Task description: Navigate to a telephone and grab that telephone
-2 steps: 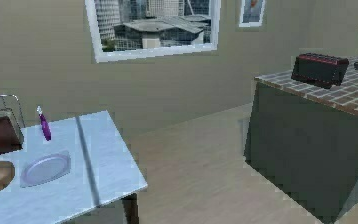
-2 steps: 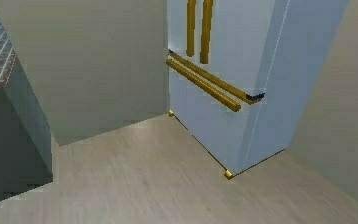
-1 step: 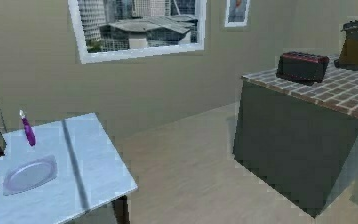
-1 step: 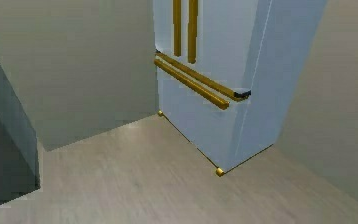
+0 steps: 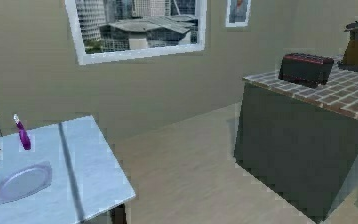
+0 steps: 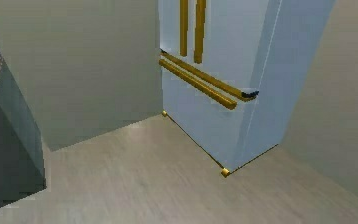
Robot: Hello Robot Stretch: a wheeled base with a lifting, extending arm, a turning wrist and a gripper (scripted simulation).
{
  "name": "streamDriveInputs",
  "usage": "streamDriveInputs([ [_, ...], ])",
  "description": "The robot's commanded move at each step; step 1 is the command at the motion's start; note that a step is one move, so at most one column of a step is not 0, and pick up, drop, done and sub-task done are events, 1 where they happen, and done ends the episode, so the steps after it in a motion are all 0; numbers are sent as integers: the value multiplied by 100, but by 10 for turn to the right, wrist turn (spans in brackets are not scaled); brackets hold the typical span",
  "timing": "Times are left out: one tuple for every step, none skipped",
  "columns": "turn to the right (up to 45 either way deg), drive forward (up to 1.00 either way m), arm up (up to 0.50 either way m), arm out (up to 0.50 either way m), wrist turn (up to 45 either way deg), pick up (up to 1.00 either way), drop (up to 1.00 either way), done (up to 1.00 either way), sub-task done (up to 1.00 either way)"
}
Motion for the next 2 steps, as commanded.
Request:
streamDriveInputs([
  [-450, 0, 0, 0, 0, 0, 0, 0, 0],
  [-450, 0, 0, 0, 0, 0, 0, 0, 0],
])
